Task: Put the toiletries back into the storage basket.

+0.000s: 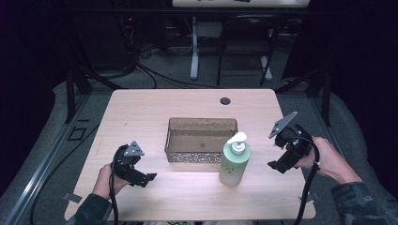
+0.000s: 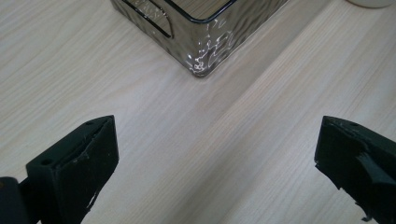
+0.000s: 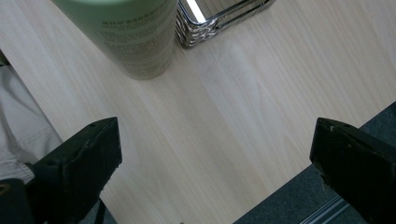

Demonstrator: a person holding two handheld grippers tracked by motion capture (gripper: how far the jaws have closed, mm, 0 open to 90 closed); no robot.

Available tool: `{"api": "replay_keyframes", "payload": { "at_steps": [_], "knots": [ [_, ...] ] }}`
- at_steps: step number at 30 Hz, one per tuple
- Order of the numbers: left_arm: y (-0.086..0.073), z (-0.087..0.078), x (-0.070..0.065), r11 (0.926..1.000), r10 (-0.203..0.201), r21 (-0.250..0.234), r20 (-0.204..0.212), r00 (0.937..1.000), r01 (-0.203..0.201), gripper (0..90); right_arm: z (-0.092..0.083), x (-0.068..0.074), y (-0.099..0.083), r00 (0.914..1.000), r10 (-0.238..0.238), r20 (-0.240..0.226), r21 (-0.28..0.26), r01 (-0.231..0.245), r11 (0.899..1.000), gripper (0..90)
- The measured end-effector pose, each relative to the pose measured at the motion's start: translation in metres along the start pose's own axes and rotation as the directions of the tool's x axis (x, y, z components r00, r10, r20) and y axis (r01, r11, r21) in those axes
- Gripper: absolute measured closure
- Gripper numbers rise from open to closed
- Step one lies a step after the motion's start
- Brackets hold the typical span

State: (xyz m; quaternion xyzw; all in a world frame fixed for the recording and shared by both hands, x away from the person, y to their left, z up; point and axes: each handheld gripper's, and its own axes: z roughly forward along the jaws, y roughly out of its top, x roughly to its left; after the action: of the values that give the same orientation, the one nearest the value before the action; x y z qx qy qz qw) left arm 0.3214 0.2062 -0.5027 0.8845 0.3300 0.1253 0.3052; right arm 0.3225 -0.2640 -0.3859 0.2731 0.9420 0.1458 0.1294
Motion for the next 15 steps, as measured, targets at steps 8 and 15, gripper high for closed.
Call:
{"api": "replay_keyframes", "payload": {
  "at_steps": [8,15],
  "knots": [
    [0.001,0.006,-0.001,0.9990,0.001,0.044,0.006,1.0000,-0.002,0.0,-0.013,-0.006,0.018,0.9994,-0.030,-0.020,0.005,0.030,1.000,0.3],
    [0.003,0.005,-0.002,0.9994,-0.003,0.036,0.027,0.9996,0.002,0.0,-0.021,-0.003,0.038,0.9954,-0.088,-0.037,-0.007,0.088,0.996,0.8]
  ]
}}
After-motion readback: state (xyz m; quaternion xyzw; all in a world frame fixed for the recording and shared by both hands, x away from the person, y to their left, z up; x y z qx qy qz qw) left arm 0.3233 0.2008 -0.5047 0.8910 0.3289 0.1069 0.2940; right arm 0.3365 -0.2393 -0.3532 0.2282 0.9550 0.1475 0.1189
